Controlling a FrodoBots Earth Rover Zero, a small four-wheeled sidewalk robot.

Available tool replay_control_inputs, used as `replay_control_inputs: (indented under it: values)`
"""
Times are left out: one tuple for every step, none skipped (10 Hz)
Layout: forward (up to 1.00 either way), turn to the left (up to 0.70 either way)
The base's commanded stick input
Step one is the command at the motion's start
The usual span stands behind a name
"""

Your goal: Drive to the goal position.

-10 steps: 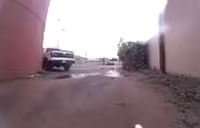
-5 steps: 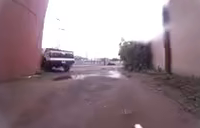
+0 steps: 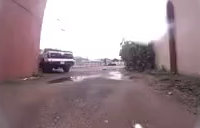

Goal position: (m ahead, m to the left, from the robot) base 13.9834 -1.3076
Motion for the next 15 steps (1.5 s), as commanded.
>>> replay_control_inputs:
  values:
    - [0.70, 0.02]
    - [0.70, 0.02]
    - [0.70, 0.02]
    - [0.70, 0.02]
    - [0.70, 0.02]
    - [0.70, 0.02]
    - [0.70, 0.02]
    - [0.70, 0.02]
    - [0.70, 0.02]
    - [0.70, 0.02]
    - [0.70, 0.02]
    - [0.70, 0.02]
    - [0.70, 0.02]
    - [0.70, 0.02]
    - [0.70, 0.02]
